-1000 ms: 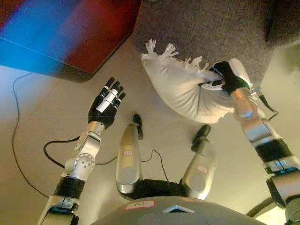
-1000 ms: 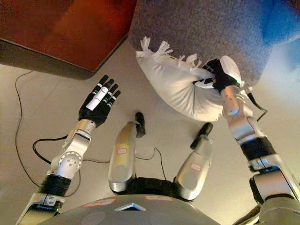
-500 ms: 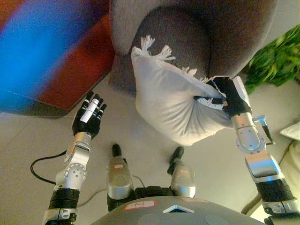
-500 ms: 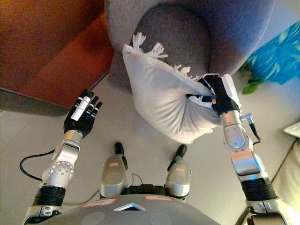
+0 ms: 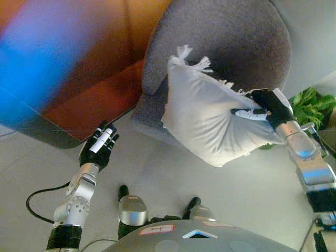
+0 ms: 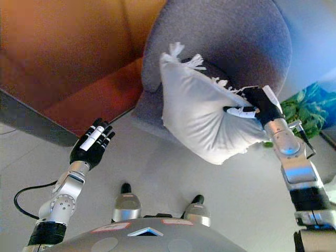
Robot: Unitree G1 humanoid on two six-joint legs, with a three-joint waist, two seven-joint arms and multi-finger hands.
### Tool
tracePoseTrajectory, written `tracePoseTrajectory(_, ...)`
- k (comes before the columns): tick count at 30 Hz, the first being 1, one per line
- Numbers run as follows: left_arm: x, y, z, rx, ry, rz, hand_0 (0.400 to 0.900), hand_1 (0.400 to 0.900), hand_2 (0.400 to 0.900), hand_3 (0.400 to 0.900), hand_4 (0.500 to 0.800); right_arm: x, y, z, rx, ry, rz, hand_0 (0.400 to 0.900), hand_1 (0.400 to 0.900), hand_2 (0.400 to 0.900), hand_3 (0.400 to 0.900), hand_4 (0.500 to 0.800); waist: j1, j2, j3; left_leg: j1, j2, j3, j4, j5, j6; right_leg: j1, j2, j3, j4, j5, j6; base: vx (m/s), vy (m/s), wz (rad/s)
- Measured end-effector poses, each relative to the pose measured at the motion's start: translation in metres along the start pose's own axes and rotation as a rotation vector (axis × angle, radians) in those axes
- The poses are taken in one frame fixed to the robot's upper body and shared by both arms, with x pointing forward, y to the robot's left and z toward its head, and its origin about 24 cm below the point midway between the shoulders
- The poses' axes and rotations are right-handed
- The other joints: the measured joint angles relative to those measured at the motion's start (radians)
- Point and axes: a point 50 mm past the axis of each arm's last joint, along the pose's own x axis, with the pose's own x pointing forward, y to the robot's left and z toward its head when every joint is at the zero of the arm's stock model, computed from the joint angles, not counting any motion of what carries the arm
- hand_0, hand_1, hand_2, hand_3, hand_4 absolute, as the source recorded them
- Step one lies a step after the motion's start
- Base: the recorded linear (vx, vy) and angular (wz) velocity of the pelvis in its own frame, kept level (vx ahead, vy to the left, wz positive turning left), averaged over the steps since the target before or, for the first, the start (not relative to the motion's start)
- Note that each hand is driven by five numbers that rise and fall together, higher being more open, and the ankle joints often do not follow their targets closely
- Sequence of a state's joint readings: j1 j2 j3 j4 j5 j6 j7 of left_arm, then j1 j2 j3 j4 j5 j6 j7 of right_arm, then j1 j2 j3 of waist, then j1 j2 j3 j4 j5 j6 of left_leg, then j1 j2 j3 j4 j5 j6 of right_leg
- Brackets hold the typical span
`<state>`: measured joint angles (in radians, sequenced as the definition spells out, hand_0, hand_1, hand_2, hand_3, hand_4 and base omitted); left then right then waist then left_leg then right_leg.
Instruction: Pick up the pillow and put it on the sofa.
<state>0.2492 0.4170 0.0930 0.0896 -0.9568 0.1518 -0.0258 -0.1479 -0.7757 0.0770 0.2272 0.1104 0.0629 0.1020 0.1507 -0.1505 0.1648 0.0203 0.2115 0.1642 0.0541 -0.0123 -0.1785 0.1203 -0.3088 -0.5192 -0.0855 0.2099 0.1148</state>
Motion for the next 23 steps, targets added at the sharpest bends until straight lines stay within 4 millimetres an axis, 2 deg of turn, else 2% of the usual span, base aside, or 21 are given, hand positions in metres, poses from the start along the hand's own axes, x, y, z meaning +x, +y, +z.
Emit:
tracePoseTrajectory(2, -0.005, 0.005, -0.001, 0.020, 0.035, 0.004, 0.900, 0.900, 0.900, 0.900, 0.800, 0.013, -0.010, -0.009, -0.012, 0.081, -0.012, 0.400, 0.400, 0.400, 0.400, 0.500, 0.032, -0.002, 0.000, -0.002, 0.000, -0.014, 0.000, 0.007, -0.002, 0.010, 0.002, -0.018, 0.000, -0.009, 0.012, 0.12, -0.133, 0.21)
tracePoseTrajectory(3, -0.006, 0.006, 0.000, 0.031, 0.045, 0.004, 0.900, 0.900, 0.900, 0.900, 0.800, 0.017, -0.016, -0.014, -0.013, 0.126, -0.024, 0.573, 0.573, 0.573, 0.573, 0.604, 0.047, -0.003, 0.001, -0.004, 0.000, -0.023, -0.001, 0.012, -0.003, 0.013, 0.003, -0.022, 0.000, -0.015, 0.019, 0.07, -0.108, 0.17)
tracePoseTrajectory(4, -0.006, 0.007, 0.000, 0.034, 0.046, 0.003, 0.900, 0.900, 0.900, 0.900, 0.800, 0.018, -0.017, -0.015, -0.012, 0.134, -0.026, 0.855, 0.855, 0.855, 0.855, 0.773, 0.050, -0.003, 0.001, -0.005, 0.000, -0.024, -0.002, 0.013, -0.003, 0.014, 0.003, -0.022, 0.000, -0.016, 0.021, 0.05, -0.164, 0.26)
tracePoseTrajectory(5, -0.009, 0.010, 0.003, 0.059, 0.060, -0.001, 0.900, 0.900, 0.900, 0.900, 0.800, 0.030, -0.029, -0.021, 0.019, 0.216, -0.062, 0.900, 0.900, 0.900, 0.900, 0.800, 0.079, -0.005, 0.002, -0.012, 0.000, -0.039, -0.010, 0.027, -0.007, 0.017, 0.005, -0.036, -0.001, -0.029, 0.038, 0.03, -0.175, 0.28)
tracePoseTrajectory(7, -0.007, 0.010, 0.012, 0.097, 0.060, -0.029, 0.900, 0.900, 0.900, 0.900, 0.800, 0.041, -0.049, -0.026, 0.012, 0.341, -0.128, 0.900, 0.900, 0.900, 0.900, 0.800, 0.112, -0.016, 0.008, -0.034, 0.000, -0.061, -0.019, 0.048, -0.014, 0.012, 0.006, -0.048, -0.002, -0.056, 0.074, 0.00, -0.120, 0.23)
tracePoseTrajectory(8, -0.008, 0.011, 0.015, 0.110, 0.059, -0.035, 0.900, 0.900, 0.900, 0.900, 0.800, 0.043, -0.059, -0.025, 0.006, 0.379, -0.178, 0.900, 0.900, 0.900, 0.900, 0.800, 0.114, -0.015, 0.010, -0.048, 0.003, -0.085, -0.032, 0.065, -0.018, 0.011, 0.013, -0.056, -0.002, -0.065, 0.087, -0.03, -0.009, 0.11)
tracePoseTrajectory(9, -0.008, 0.012, 0.015, 0.118, 0.062, -0.034, 0.900, 0.900, 0.900, 0.900, 0.800, 0.046, -0.068, -0.021, 0.032, 0.391, -0.227, 0.900, 0.900, 0.900, 0.900, 0.800, 0.122, -0.007, 0.015, -0.056, 0.010, -0.100, -0.040, 0.077, -0.020, 0.011, 0.021, -0.064, -0.002, -0.066, 0.087, -0.03, 0.045, 0.08)
tracePoseTrajectory(14, -0.012, 0.016, 0.015, 0.140, 0.094, -0.039, 0.900, 0.900, 0.900, 0.900, 0.800, 0.060, -0.105, 0.033, 0.078, 0.263, -0.443, 0.900, 0.900, 0.900, 0.900, 0.800, 0.142, 0.011, 0.027, -0.058, 0.015, -0.109, -0.069, 0.098, -0.020, 0.002, 0.028, -0.070, -0.002, -0.064, 0.084, 0.03, 0.095, 0.02)
tracePoseTrajectory(18, -0.008, 0.011, 0.014, 0.144, 0.099, -0.061, 0.900, 0.900, 0.900, 0.900, 0.800, 0.063, -0.121, 0.066, 0.074, 0.152, -0.545, 0.900, 0.900, 0.900, 0.900, 0.800, 0.156, 0.014, 0.029, -0.045, 0.012, -0.110, -0.075, 0.101, -0.023, 0.014, 0.026, -0.070, -0.002, -0.063, 0.084, 0.03, 0.109, -0.08)
tracePoseTrajectory(23, -0.007, 0.005, 0.006, 0.153, 0.125, -0.102, 0.900, 0.900, 0.900, 0.900, 0.800, 0.062, -0.122, 0.100, 0.082, -0.043, -0.592, 0.900, 0.900, 0.900, 0.900, 0.800, 0.149, 0.026, 0.033, -0.005, -0.001, -0.089, -0.082, 0.096, -0.018, 0.035, 0.011, -0.062, -0.001, -0.061, 0.081, -0.04, 0.146, -0.28)
